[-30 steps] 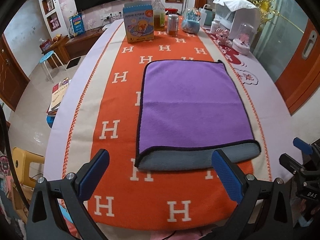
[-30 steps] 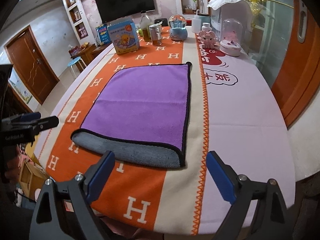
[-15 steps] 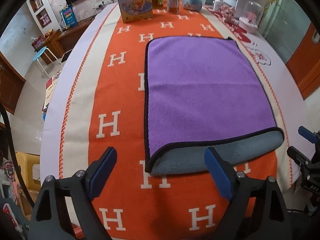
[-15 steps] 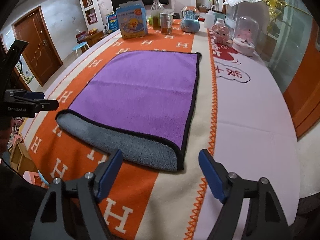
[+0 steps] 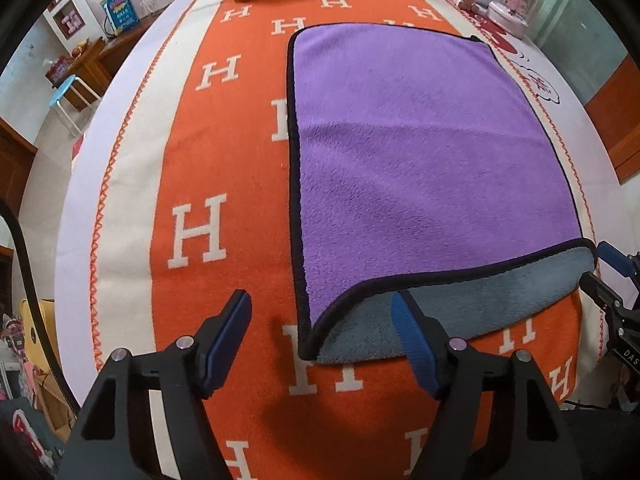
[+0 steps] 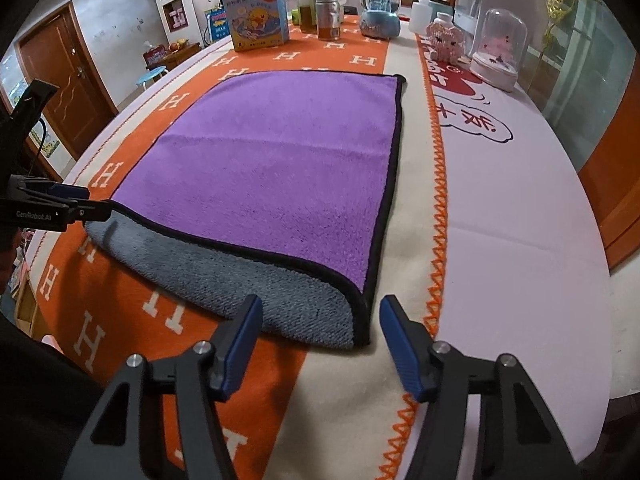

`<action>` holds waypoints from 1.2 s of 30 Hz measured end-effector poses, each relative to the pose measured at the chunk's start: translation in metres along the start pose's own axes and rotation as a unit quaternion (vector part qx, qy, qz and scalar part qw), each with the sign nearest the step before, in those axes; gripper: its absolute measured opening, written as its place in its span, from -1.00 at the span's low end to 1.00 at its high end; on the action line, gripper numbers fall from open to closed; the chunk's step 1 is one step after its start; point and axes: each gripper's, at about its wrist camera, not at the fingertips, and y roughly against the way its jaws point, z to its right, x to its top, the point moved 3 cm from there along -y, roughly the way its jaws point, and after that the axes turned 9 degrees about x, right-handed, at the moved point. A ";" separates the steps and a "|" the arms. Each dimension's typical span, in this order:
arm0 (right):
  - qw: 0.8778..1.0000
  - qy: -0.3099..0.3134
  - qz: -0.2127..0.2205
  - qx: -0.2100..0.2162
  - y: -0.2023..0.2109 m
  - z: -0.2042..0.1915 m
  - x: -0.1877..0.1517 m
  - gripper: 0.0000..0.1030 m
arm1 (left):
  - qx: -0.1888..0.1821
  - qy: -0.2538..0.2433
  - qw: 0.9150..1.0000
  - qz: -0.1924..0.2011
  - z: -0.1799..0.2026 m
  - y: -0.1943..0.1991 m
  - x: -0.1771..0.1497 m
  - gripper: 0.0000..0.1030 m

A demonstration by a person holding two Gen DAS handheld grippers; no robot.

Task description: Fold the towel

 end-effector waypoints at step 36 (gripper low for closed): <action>1.000 -0.016 -0.011 0.019 -0.001 0.008 -0.004 -0.91 | -0.037 0.005 0.999 -0.005 0.004 0.004 -0.017 -0.87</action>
